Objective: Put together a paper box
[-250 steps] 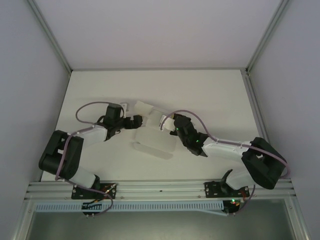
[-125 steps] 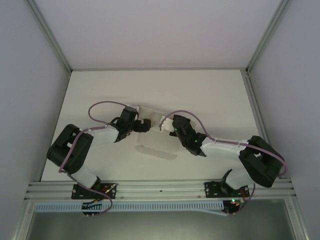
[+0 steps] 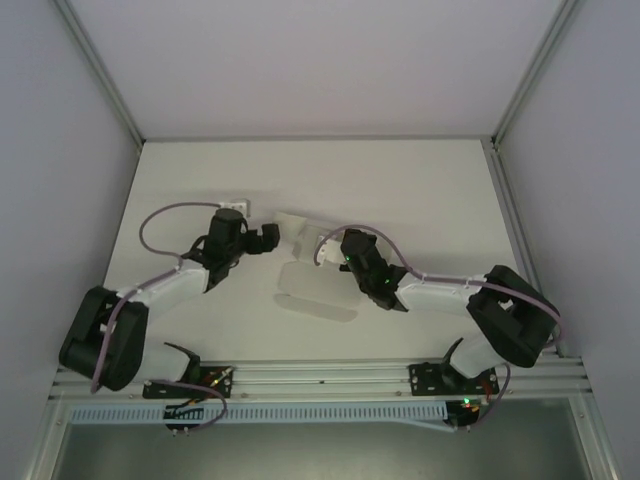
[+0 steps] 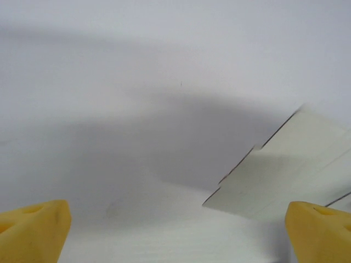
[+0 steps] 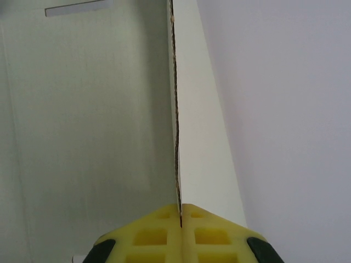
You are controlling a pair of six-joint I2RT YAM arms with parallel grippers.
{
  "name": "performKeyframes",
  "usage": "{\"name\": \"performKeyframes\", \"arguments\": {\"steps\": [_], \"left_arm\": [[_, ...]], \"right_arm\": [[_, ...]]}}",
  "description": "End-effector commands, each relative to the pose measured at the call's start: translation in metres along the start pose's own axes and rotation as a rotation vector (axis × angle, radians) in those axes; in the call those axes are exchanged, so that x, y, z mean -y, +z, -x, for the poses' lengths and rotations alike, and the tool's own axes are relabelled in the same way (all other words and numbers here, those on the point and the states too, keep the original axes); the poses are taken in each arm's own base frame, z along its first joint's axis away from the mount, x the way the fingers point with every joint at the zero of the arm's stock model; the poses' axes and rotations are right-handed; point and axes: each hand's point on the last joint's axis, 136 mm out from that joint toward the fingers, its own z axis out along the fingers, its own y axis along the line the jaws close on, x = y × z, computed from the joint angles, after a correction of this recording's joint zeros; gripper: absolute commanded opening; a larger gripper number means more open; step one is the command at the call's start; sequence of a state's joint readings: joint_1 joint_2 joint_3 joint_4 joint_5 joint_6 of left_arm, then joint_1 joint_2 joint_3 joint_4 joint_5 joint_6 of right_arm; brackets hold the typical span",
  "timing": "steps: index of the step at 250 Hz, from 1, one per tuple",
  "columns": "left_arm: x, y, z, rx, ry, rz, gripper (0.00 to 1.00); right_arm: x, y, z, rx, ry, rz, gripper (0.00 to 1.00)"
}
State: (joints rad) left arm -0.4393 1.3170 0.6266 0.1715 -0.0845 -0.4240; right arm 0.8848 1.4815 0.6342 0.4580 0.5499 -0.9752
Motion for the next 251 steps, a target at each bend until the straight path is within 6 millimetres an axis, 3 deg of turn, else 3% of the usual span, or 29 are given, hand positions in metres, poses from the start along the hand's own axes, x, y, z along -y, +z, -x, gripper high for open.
{"name": "performKeyframes", "arguments": {"steps": [1,35,88,117,145,251], "left_arm": [[-0.027,-0.014,0.018,0.017,-0.072,0.064,1.00],[-0.063,-0.013,0.038,0.039,-0.119,0.134,1.00],[-0.077,0.012,0.048,0.019,-0.115,0.107,1.00],[-0.059,0.035,0.039,-0.036,-0.034,-0.013,1.00],[-0.038,0.044,0.030,-0.067,0.011,-0.154,1.00],[0.028,0.028,-0.011,-0.110,0.223,-0.364,1.00]], "right_arm": [[0.016,-0.009,0.017,0.083,-0.038,-0.059,0.00],[0.011,-0.016,0.024,0.131,-0.086,-0.075,0.00],[0.015,-0.020,0.028,0.156,-0.114,-0.141,0.00],[0.020,-0.024,0.031,0.176,-0.093,-0.156,0.00],[0.020,-0.024,0.030,0.174,-0.090,-0.154,0.00],[0.013,-0.014,0.023,0.119,-0.096,-0.148,0.00]]}}
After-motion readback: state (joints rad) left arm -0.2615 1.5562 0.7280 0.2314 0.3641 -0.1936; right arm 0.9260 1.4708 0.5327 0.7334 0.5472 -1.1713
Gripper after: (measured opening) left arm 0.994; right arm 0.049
